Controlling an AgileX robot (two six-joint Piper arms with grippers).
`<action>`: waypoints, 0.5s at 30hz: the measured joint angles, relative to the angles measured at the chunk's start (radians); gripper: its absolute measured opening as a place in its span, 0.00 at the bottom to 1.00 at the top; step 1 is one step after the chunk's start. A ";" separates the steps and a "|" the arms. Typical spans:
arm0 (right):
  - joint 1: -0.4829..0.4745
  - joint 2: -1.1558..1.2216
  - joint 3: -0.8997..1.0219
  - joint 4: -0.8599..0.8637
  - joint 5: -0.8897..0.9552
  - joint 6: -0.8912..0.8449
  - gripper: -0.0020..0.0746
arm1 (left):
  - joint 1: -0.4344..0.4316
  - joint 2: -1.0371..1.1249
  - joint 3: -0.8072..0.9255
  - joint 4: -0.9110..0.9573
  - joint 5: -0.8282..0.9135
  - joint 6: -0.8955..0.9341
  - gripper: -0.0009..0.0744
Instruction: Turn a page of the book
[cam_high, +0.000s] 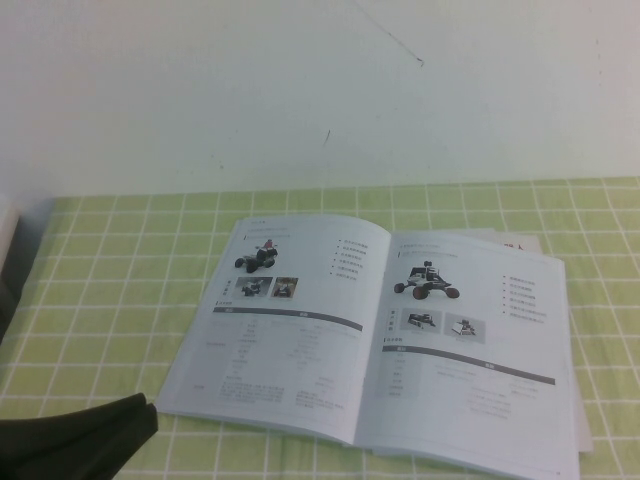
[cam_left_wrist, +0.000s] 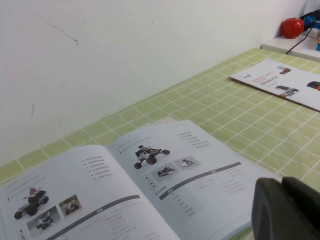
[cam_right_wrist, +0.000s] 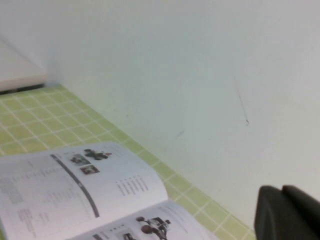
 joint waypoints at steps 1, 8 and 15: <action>0.000 0.000 0.009 0.000 -0.025 0.000 0.02 | 0.000 0.000 0.000 0.000 0.000 0.000 0.01; -0.002 -0.078 0.172 -0.474 -0.226 0.474 0.02 | 0.000 0.000 0.000 -0.002 0.000 0.000 0.01; -0.068 -0.303 0.371 -1.153 -0.221 1.276 0.02 | 0.000 0.000 0.000 -0.002 0.000 -0.003 0.01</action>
